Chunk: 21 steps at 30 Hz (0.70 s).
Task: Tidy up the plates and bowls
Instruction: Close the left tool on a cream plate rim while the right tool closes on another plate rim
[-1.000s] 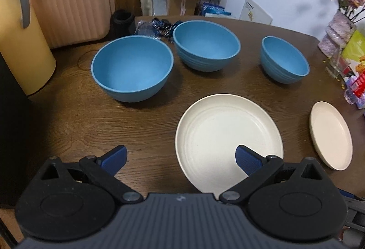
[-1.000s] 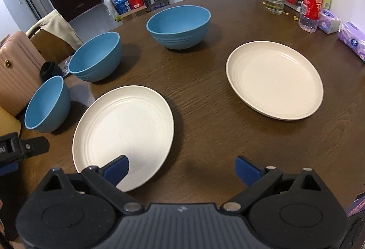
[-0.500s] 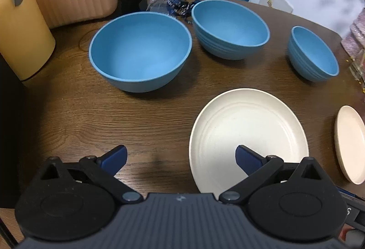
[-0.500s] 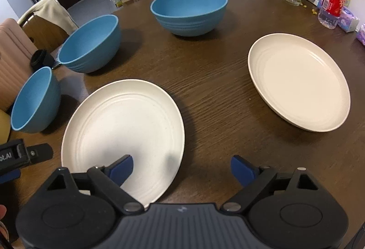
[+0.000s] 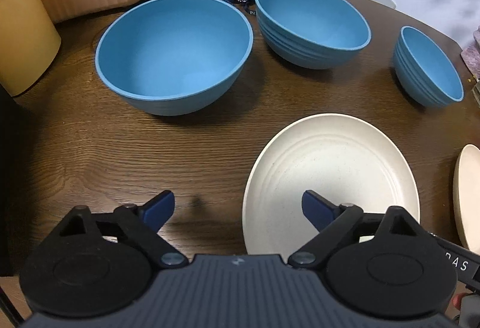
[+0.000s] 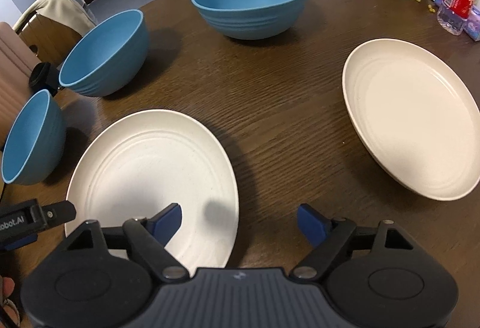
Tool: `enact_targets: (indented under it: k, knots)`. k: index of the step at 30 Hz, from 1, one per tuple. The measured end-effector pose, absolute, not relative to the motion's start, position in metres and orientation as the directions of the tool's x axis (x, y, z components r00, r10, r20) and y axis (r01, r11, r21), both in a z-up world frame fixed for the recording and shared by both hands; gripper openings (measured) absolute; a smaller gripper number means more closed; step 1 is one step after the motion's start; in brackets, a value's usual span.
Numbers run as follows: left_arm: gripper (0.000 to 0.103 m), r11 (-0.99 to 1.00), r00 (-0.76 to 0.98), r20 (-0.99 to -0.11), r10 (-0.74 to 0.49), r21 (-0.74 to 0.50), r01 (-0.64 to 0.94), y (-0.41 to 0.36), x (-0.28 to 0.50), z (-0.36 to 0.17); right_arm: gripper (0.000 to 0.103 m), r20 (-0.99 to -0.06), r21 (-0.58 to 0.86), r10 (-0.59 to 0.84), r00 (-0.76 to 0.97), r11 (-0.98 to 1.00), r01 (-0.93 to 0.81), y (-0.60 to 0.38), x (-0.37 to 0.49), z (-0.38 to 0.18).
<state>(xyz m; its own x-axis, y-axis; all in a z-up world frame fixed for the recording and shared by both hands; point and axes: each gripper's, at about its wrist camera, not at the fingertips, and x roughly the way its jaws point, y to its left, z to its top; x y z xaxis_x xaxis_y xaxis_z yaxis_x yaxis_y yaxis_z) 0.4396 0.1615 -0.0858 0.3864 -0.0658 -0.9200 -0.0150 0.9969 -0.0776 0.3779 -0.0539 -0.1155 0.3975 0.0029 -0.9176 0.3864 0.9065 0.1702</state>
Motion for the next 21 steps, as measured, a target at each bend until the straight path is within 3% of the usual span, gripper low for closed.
enact_targets:
  k: [4,13,16,21]
  knots:
    - [0.081,0.996,0.377,-0.923,-0.070,-0.086,-0.026,0.163,0.443,-0.091,0.076,-0.921,0.175,0.016,0.388,0.910,0.377,-0.055,0.382,-0.120]
    - [0.068,0.993,0.357,-0.930,-0.088,-0.110,-0.040,0.160,0.451,-0.103,0.064,-0.920,0.182,0.030,0.390,0.915,0.360,-0.055,0.388,-0.128]
    - [0.058,0.993,0.350,-0.932,-0.094,-0.115,-0.038,0.158,0.452,-0.107,0.055,-0.917,0.185,0.033,0.397,0.918,0.351,-0.055,0.390,-0.127]
    - [0.043,0.990,0.330,-0.938,-0.109,-0.131,-0.046,0.157,0.455,-0.112,0.027,-0.912,0.207,0.057,0.406,0.919,0.335,-0.056,0.390,-0.127]
